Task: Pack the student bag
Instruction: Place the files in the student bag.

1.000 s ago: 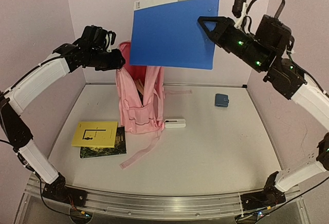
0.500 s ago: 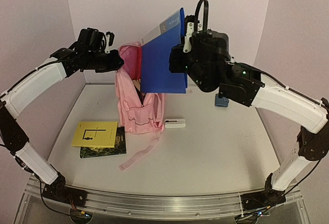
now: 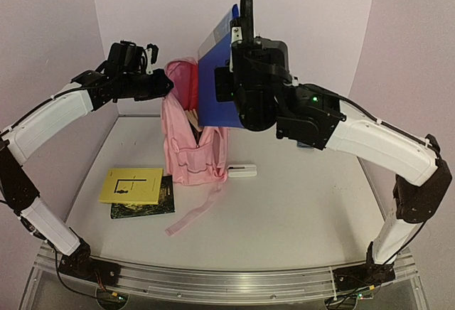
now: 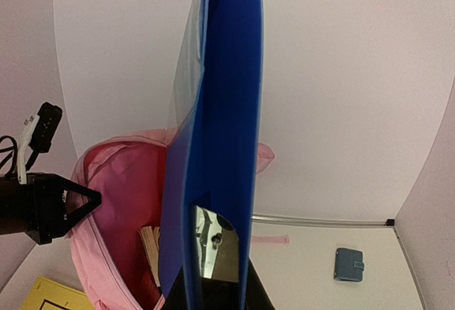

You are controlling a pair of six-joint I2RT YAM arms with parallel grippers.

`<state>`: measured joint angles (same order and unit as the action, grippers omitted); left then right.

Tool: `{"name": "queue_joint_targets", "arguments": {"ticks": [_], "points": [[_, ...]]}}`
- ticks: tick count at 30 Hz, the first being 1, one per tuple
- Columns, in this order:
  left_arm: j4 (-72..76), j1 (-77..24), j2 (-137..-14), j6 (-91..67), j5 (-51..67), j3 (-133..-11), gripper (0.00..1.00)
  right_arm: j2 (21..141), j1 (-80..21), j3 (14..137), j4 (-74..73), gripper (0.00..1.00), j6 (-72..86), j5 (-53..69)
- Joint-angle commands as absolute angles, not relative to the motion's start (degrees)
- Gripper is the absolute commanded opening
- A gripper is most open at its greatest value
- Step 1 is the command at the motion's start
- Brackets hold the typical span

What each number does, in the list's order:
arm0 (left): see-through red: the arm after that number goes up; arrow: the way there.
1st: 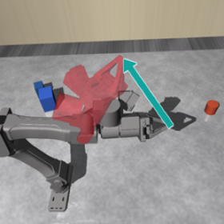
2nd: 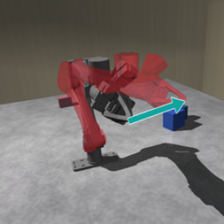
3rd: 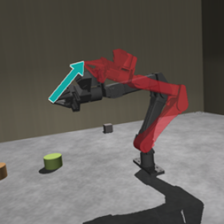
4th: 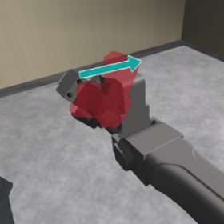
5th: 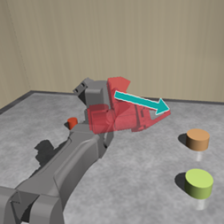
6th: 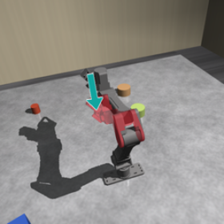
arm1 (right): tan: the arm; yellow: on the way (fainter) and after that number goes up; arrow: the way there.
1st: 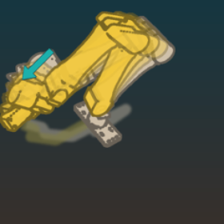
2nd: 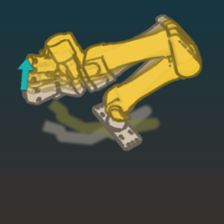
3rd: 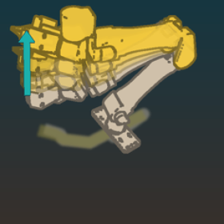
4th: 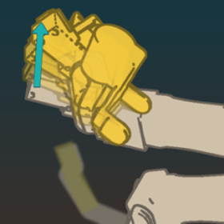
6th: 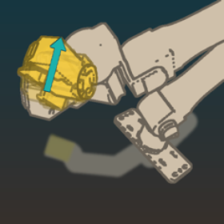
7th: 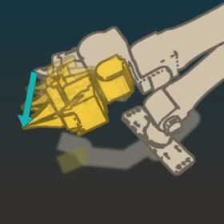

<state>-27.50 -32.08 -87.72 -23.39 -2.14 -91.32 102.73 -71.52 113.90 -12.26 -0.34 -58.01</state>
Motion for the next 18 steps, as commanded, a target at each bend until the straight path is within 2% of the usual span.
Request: {"name": "queue_joint_targets", "arguments": {"ticks": [1, 5, 11, 18], "points": [[-29.8, -32.0, -87.1, -20.1, -5.9, -88.8, 0.12, 104.2, -71.2, 120.3, -13.9, 0.00, 2.0, -57.5], [-28.9, -32.0, -86.6, -19.3, -4.6, -87.9, 0.11, 105.4, -71.1, 122.1, -21.2, 0.00, 11.0, -53.1], [-27.2, -32.0, -86.6, -19.0, -3.7, -87.6, 0.09, 104.0, -70.4, 117.4, -23.8, 0.00, 23.1, -43.5], [-26.1, -31.9, -86.2, -18.6, -2.3, -87.2, 0.06, 104.7, -69.1, 114.5, -23.8, 0.00, 26.4, -39.5]]}}
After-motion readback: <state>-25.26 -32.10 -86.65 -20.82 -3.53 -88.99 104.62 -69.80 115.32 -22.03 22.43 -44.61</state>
